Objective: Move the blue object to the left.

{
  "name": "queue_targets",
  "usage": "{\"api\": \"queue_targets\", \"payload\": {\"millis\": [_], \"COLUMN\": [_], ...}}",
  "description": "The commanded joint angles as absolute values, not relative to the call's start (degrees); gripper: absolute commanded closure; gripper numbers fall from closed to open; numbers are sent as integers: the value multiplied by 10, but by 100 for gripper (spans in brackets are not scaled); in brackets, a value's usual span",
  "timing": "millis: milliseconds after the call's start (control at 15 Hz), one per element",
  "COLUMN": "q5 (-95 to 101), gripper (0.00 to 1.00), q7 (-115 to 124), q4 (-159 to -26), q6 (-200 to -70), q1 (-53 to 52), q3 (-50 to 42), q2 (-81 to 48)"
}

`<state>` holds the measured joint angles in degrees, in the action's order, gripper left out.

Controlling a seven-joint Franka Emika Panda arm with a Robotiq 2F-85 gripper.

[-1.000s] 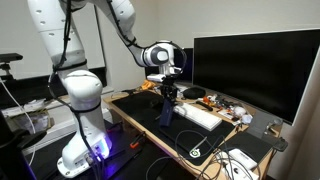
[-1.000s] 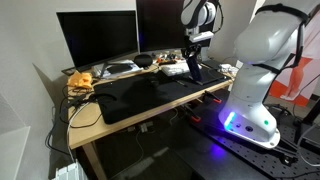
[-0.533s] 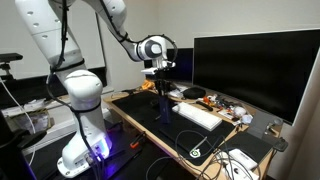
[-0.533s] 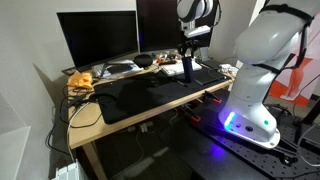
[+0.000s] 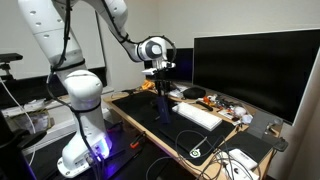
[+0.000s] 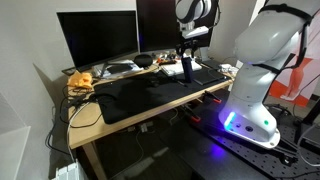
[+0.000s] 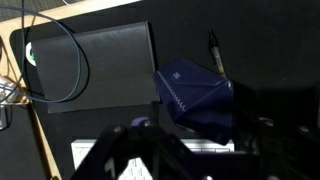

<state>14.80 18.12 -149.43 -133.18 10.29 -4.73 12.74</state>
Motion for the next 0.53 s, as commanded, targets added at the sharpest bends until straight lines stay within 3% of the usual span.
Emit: {"api": "queue_targets", "payload": {"millis": [0,67,200,467], "q5": [160,160,163,158], "gripper": [0,35,32,63], "q7": [211,217,232,262], "q4": [-1470,-1464,-1455,-1431], "q6": [-1332,-1330,-1333,-1323], "q1": [111,111,110,106], "q3": [-43,-44,-46,-52], "q2": [91,83,67,27]}}
